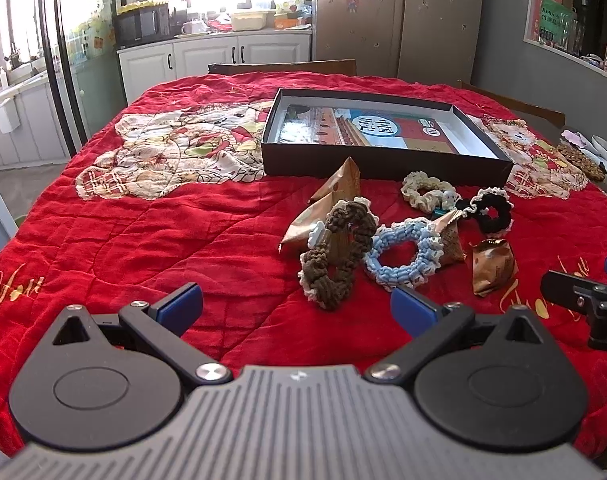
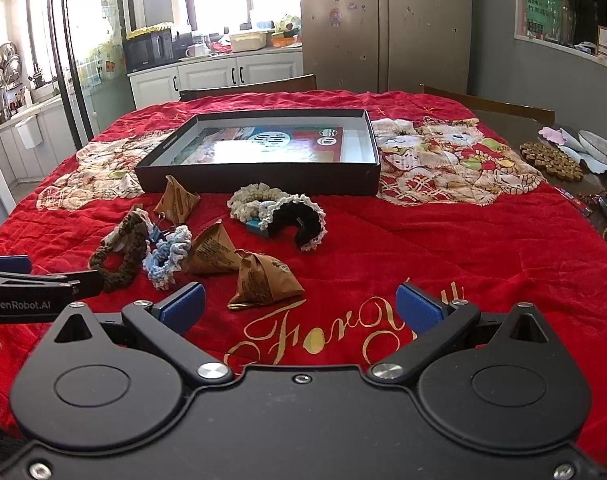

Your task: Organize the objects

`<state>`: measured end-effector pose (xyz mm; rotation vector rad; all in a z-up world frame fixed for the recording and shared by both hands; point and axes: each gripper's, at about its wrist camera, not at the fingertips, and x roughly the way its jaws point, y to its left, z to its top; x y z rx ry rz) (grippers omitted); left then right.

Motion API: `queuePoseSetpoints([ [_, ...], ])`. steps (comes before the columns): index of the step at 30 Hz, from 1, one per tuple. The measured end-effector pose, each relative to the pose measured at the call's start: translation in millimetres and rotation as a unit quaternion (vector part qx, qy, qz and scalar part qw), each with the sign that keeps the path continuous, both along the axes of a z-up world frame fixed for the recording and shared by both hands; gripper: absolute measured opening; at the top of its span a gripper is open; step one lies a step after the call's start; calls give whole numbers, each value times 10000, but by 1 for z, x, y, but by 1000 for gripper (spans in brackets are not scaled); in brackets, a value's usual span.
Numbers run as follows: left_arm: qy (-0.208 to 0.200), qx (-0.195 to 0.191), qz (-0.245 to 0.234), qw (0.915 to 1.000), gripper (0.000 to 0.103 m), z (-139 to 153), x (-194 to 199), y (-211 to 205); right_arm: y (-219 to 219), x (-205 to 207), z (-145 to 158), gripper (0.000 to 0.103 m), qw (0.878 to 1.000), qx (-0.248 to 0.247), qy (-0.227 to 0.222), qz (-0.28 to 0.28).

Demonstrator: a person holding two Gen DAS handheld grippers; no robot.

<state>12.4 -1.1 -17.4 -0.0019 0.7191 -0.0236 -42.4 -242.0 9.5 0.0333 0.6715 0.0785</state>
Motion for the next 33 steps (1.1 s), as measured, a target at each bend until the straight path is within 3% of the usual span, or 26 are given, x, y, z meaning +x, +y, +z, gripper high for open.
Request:
queuePoseSetpoints([
  [6,-83,-160,-150,9997,103,-7,7,2,-3,6,-7,102,9997,-185,-153,67],
  [11,-170,-161,-317,9992,103,-13,13,1,-4,9,-15,87,9967,-448,-516,431],
  [17,-191,-115,-326,9992,96,-22,23,4,-5,21,-25,70,9943,-30,-349,1007],
  [21,-174,-228,-309,9991,91,-24,31,10,6,27,-33,66,9915,-125,-353,1246],
  [28,-38,-413,-387,9984,69,-30,39,14,16,43,-43,52,9905,-144,-174,1358],
  [33,-21,-481,-522,9975,49,-32,40,14,16,48,-47,49,9908,-138,-108,1345],
])
